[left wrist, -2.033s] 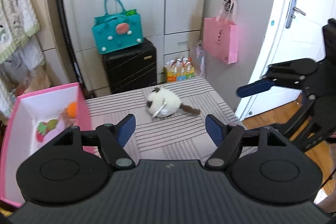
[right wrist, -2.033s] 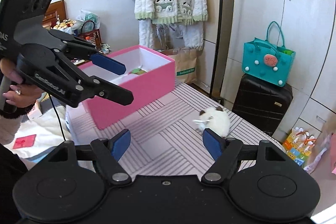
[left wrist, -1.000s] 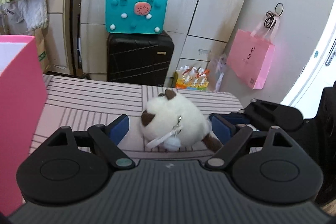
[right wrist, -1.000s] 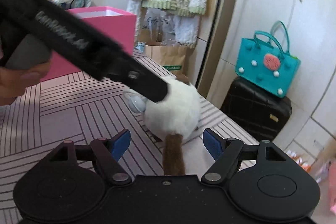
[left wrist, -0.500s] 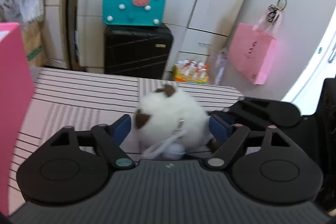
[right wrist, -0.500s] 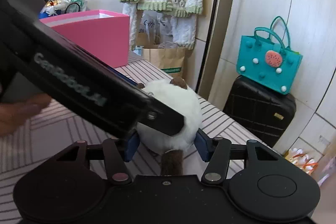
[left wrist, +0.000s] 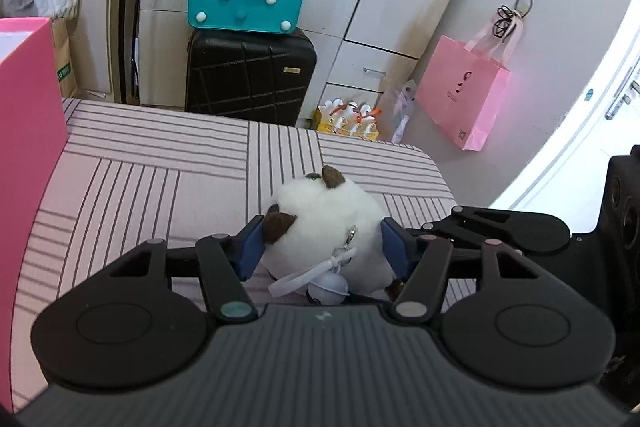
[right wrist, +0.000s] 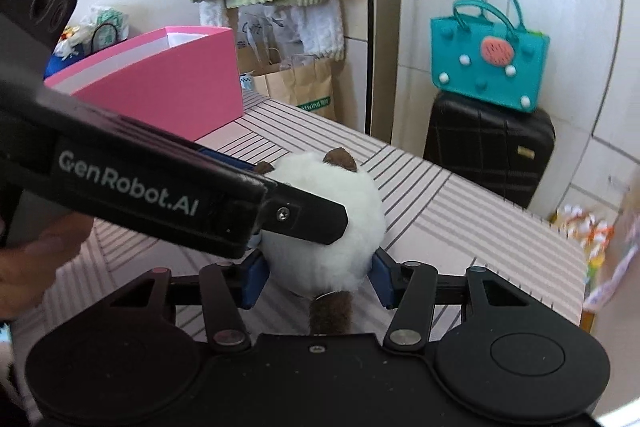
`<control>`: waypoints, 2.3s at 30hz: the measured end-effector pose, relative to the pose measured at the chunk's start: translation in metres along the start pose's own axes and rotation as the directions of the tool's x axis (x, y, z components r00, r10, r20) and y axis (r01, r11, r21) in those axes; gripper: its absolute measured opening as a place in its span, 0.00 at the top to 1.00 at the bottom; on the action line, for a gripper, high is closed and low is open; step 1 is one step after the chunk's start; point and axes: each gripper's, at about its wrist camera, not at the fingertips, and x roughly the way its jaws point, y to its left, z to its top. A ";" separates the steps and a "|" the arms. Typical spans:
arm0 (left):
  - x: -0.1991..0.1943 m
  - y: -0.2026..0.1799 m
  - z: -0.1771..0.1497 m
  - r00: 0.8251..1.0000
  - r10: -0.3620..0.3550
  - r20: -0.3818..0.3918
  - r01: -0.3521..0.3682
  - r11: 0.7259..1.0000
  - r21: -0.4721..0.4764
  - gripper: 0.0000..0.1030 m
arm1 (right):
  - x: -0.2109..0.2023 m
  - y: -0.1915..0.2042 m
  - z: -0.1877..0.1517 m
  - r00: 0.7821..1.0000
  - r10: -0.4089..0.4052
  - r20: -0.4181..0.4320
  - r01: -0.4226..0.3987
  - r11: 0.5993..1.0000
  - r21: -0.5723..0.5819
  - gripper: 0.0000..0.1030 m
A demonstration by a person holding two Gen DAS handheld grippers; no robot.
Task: Organize soft objects
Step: 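Grasp the white cat plush with the left gripper, then lift the cat plush and carry it over the pink shoebox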
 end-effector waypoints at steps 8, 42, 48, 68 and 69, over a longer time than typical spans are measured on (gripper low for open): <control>-0.030 -0.003 -0.007 0.998 -0.039 -0.053 0.039 0.999 0.001 0.42 | -0.025 0.023 -0.003 0.999 -0.002 -0.050 0.006 0.996 0.089 0.43; -0.204 0.040 0.008 0.965 -0.133 -0.225 0.151 0.986 0.066 0.42 | -0.105 0.139 0.051 0.966 0.243 -0.093 -0.232 0.966 0.112 0.43; -0.241 0.050 0.017 0.986 -0.089 -0.143 0.105 0.988 0.113 0.42 | -0.111 0.162 0.078 0.963 0.264 -0.046 -0.263 0.964 0.027 0.43; -0.252 0.159 0.058 0.987 0.153 -0.036 -0.152 0.988 0.036 0.41 | 0.007 0.211 0.165 0.915 0.399 -0.059 -0.400 0.917 -0.004 0.43; -0.248 0.167 0.059 0.986 0.156 -0.050 -0.155 0.988 0.025 0.41 | 0.018 0.212 0.165 0.914 0.400 -0.072 -0.401 0.916 0.000 0.43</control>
